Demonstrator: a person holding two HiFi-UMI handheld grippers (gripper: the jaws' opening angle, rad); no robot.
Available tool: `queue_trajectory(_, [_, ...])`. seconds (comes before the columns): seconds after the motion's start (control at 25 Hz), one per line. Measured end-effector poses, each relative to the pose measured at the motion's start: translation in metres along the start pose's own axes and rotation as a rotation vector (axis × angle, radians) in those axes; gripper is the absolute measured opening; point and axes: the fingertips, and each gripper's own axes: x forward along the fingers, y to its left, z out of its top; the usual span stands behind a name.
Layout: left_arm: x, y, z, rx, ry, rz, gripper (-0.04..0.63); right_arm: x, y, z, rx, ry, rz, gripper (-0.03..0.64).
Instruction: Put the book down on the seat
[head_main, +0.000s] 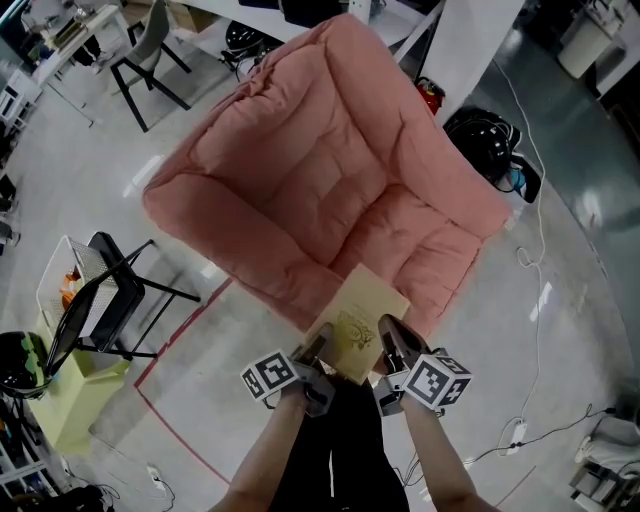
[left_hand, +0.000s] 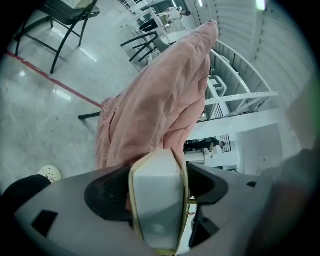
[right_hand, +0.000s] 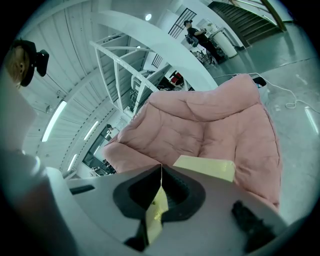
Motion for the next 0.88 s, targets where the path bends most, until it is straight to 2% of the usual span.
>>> queue_trajectory(0.36, [-0.029,-0.002,0.006,0.034,-0.009,0.034,0.339,-0.009,0.012,0.000,0.003,0.001,0.006,0.013])
queue_trajectory(0.56, [-0.041,-0.016,0.010,0.057,-0.001,0.013,0.338,-0.015,0.020,-0.005,-0.051,0.036,0.000,0.014])
queue_trajectory(0.72, [-0.054,-0.035,0.013,0.062,0.012,-0.038,0.337,-0.023,0.035,-0.007,-0.062,0.049,0.010,0.014])
queue_trajectory(0.88, [-0.066,-0.046,0.014,0.076,0.023,-0.040,0.337,-0.030,0.046,-0.010,-0.072,0.060,0.014,0.014])
